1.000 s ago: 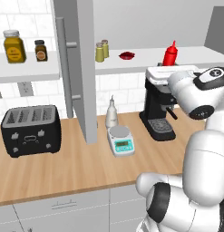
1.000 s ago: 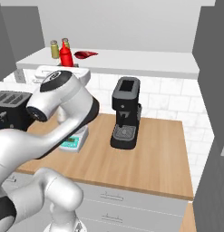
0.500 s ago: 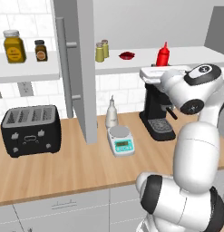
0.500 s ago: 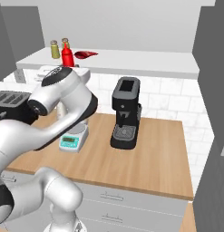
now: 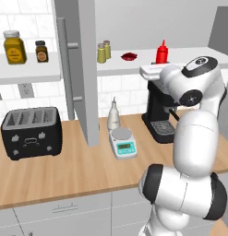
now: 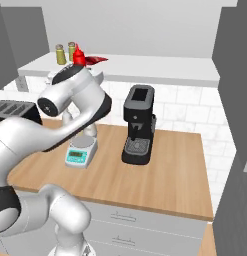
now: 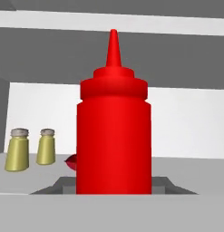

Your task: Put the shaker and condiment bottle from the counter next to their counterparts in the cabinet.

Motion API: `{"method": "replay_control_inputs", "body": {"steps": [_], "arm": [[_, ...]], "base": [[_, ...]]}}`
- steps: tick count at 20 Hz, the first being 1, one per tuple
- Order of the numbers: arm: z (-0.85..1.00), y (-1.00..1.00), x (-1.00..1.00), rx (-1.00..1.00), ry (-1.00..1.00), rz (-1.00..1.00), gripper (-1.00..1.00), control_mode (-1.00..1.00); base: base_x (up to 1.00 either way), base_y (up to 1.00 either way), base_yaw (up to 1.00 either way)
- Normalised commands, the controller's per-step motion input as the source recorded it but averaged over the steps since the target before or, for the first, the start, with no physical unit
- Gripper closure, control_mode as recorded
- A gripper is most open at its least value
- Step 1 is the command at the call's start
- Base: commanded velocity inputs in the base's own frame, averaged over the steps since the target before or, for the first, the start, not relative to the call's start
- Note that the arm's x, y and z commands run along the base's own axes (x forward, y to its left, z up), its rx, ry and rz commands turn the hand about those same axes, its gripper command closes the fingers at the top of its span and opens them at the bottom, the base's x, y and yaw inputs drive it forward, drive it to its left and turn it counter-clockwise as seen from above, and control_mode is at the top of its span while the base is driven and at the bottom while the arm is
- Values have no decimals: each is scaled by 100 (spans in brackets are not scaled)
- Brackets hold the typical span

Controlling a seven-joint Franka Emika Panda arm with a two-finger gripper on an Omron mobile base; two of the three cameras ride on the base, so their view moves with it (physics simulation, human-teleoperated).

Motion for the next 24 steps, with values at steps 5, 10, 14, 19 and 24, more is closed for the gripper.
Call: {"method": "replay_control_inputs", "body": {"steps": [5,10,14,19,24], "arm": [[2,13,12,-3,15,9,100,-100],[52,0,14,0,20,8,100,-100],[71,0,2,1,19,7,100,-100],[60,0,1,1,14,7,100,-100],[72,0,6,12,19,13,100,-100]], "base": [[0,0,0],[0,0,0],[0,0,0],[0,0,0],[0,0,0]]}}
